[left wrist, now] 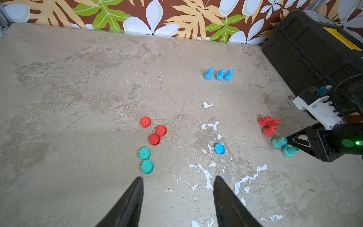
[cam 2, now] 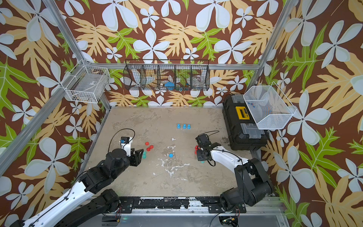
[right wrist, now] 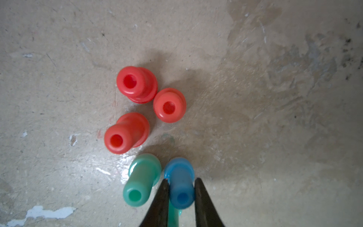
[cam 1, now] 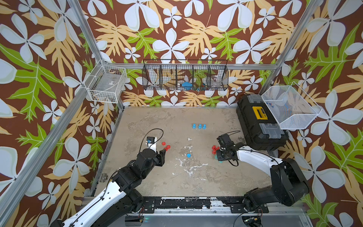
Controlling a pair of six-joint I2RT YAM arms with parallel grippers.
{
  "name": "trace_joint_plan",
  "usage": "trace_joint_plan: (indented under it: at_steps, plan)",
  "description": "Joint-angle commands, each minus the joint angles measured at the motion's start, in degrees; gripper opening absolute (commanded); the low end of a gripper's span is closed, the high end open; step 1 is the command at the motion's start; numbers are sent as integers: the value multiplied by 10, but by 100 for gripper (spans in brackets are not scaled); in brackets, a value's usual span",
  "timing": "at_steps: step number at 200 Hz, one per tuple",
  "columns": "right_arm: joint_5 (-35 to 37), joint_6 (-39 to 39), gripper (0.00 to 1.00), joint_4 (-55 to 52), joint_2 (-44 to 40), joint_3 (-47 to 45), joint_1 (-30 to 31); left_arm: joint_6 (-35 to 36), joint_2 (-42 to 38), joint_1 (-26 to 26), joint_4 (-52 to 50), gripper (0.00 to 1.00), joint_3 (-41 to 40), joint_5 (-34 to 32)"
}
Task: Close the stamp cap
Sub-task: Pick up the stamp from the center of the board, then close the cover of the stamp.
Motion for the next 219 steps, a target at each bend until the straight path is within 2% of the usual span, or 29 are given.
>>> trace_joint_plan:
  at_steps: [1, 26, 88, 125, 149, 188, 219]
  plan:
    - [5, -3, 18, 5, 0, 4, 0, 0, -1, 0, 6, 59, 0, -3]
    - [7, -5, 12, -2, -8, 14, 1, 0, 0, 0, 5, 58, 0, -1]
    - [7, 0, 12, -54, -48, 97, 18, -1, -1, 1, 6, 58, 0, -1]
    - [25, 28, 13, -73, -45, 141, 99, -1, 1, 0, 6, 58, 0, 0]
    - [5, 41, 14, -70, -20, 167, 150, -1, 3, 0, 6, 58, 0, 0]
    - [20, 47, 14, -72, 68, 222, 238, -1, 1, 0, 6, 58, 0, -1]
    - [25, 49, 14, -70, 137, 261, 271, -1, 0, 1, 5, 58, 0, -3]
